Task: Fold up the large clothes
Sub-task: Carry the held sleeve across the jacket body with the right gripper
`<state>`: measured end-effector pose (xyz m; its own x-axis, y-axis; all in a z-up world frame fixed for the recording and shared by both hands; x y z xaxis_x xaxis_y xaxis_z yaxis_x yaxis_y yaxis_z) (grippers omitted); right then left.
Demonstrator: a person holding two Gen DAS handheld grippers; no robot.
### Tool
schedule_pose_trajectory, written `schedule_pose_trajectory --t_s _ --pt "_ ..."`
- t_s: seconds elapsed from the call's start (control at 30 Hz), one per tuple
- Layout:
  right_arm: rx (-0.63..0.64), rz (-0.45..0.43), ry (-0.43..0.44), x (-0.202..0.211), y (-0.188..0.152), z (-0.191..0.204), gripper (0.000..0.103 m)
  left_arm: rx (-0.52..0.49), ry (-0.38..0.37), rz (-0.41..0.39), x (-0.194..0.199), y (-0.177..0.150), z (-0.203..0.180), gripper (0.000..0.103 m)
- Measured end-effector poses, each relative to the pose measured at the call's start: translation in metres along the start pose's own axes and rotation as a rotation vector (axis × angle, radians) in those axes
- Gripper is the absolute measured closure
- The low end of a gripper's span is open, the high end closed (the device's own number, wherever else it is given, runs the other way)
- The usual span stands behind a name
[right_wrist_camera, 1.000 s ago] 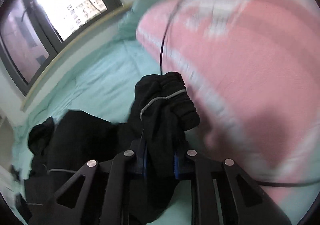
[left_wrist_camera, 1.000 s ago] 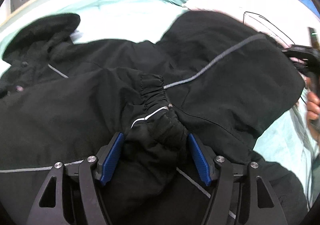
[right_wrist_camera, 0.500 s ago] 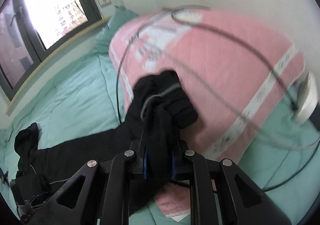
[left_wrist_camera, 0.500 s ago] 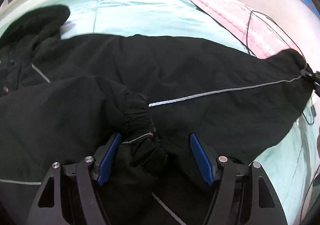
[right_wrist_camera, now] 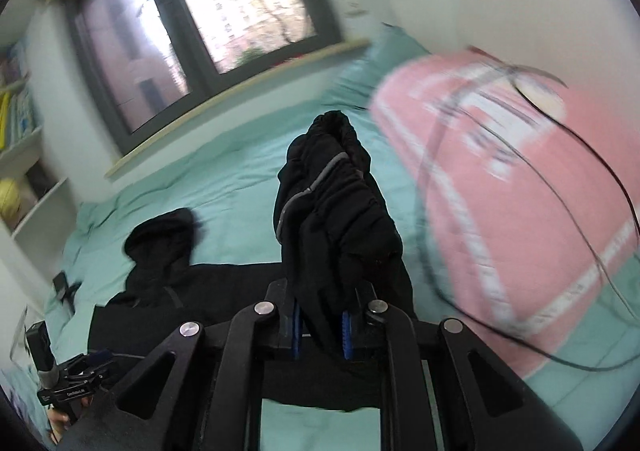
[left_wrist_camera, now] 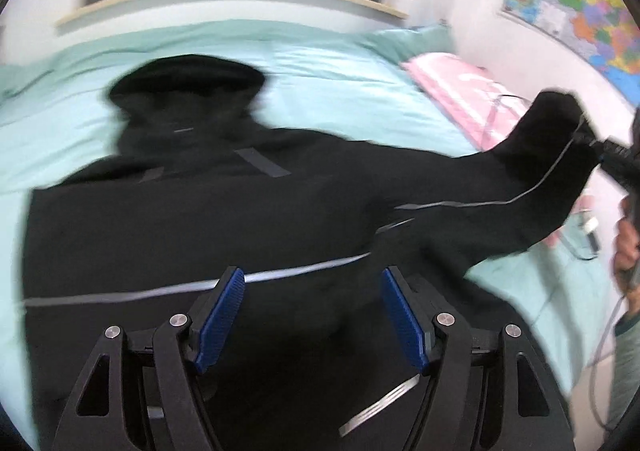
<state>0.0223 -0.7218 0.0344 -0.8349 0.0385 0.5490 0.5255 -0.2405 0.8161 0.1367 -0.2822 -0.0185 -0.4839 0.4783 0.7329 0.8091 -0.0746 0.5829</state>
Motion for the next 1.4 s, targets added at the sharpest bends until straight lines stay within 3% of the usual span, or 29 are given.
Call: schedule_pose_trajectory --t_s 0.07,0.33,0.47,0.63,0.73,0.83,1.03,1.13,1.27,1.4 --pt "0.049 -0.006 0.024 0.0 0.012 0.04 0.086 0.027 0.044 -0.023 0.023 -0.011 0.03 0.031" --pt "0.285 0.058 0.119 -0.022 0.024 0.242 0.086 0.213 0.072 -0.061 0.085 -0.048 0.14 0.031" --pt "0.375 0.111 0.172 -0.041 0.006 0.335 0.086 0.252 0.077 -0.054 0.084 -0.065 0.174 0.031" --pt "0.458 0.179 0.228 -0.07 -0.026 0.425 0.086 0.283 0.052 0.026 0.048 -0.092 0.2 0.031" --pt "0.485 0.221 0.269 -0.089 -0.044 0.464 0.085 0.26 0.056 -0.006 0.043 -0.099 0.2 0.031" --pt "0.489 0.259 0.304 -0.113 -0.062 0.492 0.082 0.236 0.065 -0.043 0.044 -0.103 0.197 0.031" --pt "0.49 0.379 0.31 -0.18 -0.116 0.526 0.075 0.274 -0.008 -0.084 0.048 -0.106 0.205 0.031" --pt "0.46 0.473 0.369 -0.213 -0.156 0.531 0.046 0.277 -0.022 -0.089 0.05 -0.107 0.209 0.031" --pt "0.5 0.416 0.368 -0.203 -0.161 0.531 0.044 0.276 -0.029 -0.088 0.05 -0.107 0.209 0.031" --pt "0.511 0.297 0.429 -0.147 -0.137 0.509 0.044 0.304 -0.071 -0.069 0.061 -0.1 0.212 0.031"
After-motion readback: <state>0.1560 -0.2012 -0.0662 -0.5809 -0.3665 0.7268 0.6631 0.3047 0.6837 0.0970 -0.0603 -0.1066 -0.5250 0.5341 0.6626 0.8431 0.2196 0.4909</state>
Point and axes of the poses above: each gripper's, at about its wrist camera, not at the fingertips, and x roughly against the way its jaws point, z to its left, y to its top, the point moved 4 cm from there along -x, roughly the way its jaws point, and after that the axes turned 15 degrees about x, right-handed, at the moved point
